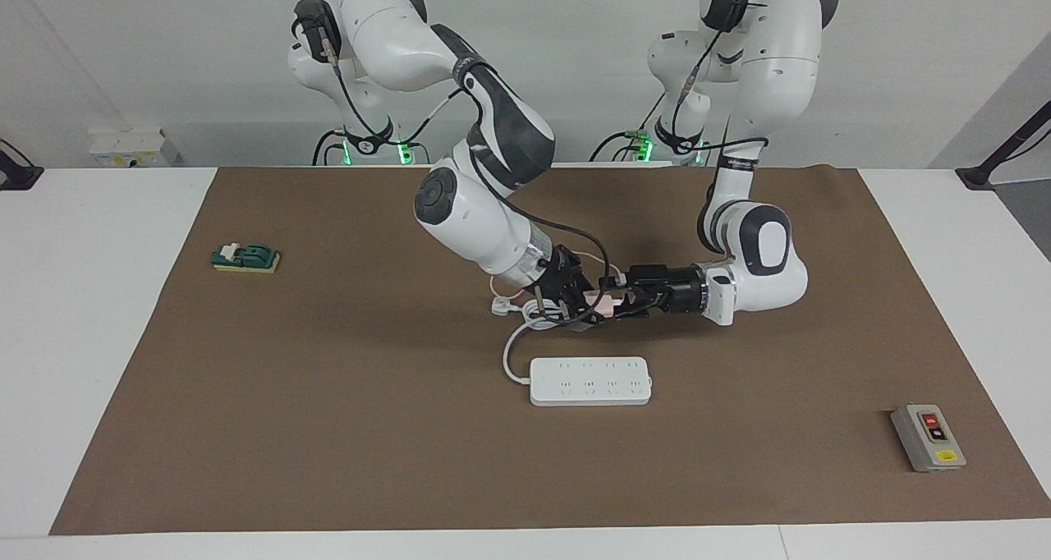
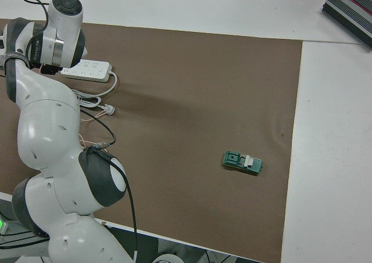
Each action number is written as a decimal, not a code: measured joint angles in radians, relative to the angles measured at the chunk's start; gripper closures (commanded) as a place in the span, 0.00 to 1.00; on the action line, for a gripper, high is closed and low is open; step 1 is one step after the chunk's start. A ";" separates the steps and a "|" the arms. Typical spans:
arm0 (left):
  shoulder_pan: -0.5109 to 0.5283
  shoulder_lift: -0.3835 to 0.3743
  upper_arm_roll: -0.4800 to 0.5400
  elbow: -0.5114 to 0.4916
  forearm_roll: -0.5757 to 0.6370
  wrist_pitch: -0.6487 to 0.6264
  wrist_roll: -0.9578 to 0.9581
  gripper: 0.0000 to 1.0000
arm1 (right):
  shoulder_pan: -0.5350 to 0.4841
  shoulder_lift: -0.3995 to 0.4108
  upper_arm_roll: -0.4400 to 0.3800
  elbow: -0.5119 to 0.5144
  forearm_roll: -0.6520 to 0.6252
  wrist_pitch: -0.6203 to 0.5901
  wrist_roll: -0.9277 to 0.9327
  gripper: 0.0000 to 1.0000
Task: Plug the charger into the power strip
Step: 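Pass the pink charger from the right gripper to the left gripper, then pull the charger back with the left gripper while the right gripper withdraws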
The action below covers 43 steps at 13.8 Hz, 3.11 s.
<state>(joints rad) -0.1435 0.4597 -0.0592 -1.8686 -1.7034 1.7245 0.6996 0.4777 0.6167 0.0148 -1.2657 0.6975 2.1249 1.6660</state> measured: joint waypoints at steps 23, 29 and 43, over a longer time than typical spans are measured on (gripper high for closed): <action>0.021 -0.056 0.019 0.040 0.084 0.001 -0.117 1.00 | -0.011 -0.002 -0.008 0.003 0.000 -0.001 0.057 0.00; 0.047 -0.204 0.023 0.140 0.442 0.044 -0.135 1.00 | -0.066 -0.035 -0.021 0.009 0.000 -0.051 0.057 0.00; -0.049 -0.291 0.006 0.099 1.292 0.311 0.092 1.00 | -0.302 -0.242 -0.026 0.022 -0.298 -0.375 -0.337 0.00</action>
<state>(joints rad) -0.1927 0.1689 -0.0528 -1.7693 -0.4112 2.0357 0.7913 0.1753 0.3751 -0.0108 -1.2437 0.3999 1.7500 1.3294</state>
